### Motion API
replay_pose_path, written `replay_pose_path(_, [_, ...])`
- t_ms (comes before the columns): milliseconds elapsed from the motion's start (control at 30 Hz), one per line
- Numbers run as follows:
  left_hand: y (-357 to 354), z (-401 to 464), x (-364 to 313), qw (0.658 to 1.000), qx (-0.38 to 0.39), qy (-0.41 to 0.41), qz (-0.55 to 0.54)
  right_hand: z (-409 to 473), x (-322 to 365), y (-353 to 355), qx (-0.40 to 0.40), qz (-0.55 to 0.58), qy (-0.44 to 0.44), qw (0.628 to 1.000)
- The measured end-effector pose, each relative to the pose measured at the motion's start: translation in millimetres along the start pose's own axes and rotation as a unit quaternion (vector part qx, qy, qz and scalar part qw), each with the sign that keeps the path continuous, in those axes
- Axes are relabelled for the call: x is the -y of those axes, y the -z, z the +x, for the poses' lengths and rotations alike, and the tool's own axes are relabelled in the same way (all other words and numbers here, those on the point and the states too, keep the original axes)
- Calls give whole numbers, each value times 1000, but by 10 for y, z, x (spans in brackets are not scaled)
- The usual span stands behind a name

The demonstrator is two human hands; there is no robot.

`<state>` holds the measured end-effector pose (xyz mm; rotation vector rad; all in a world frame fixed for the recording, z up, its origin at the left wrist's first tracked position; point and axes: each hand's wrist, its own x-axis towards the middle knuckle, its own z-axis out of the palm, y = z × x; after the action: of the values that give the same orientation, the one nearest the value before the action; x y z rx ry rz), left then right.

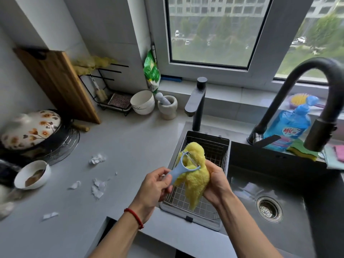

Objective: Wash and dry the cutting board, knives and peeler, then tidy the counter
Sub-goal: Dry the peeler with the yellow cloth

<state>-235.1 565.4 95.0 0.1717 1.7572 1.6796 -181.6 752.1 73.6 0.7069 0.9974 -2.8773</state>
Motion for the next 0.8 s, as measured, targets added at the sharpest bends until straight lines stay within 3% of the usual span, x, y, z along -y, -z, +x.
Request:
replay_pose_path(167, [113,-51,17,996,-78,-13,-36,-108,198,188,-77,12,75,994])
replay_pose_path(267, [-119,-2,91,995,-74,5,-67,-55,36,-15,-72,8,28,997])
replay_pose_path(367, [-411,159,194,991,-126,5,42,-8,-310,-321,-75,-87,-6,993])
replay_pose_path(500, [-245,290,135,955,-251,-27,157,-55,-479,-262,-52,-219,93,970])
replay_pose_path(700, [-391,157,15,901,-223,-138,345,65,-439,-357,-45,-235,115,964])
replay_pose_path(800, [-415,161,-84,901,-136,-145,385,129,-425,-320,-80,-285,147,944])
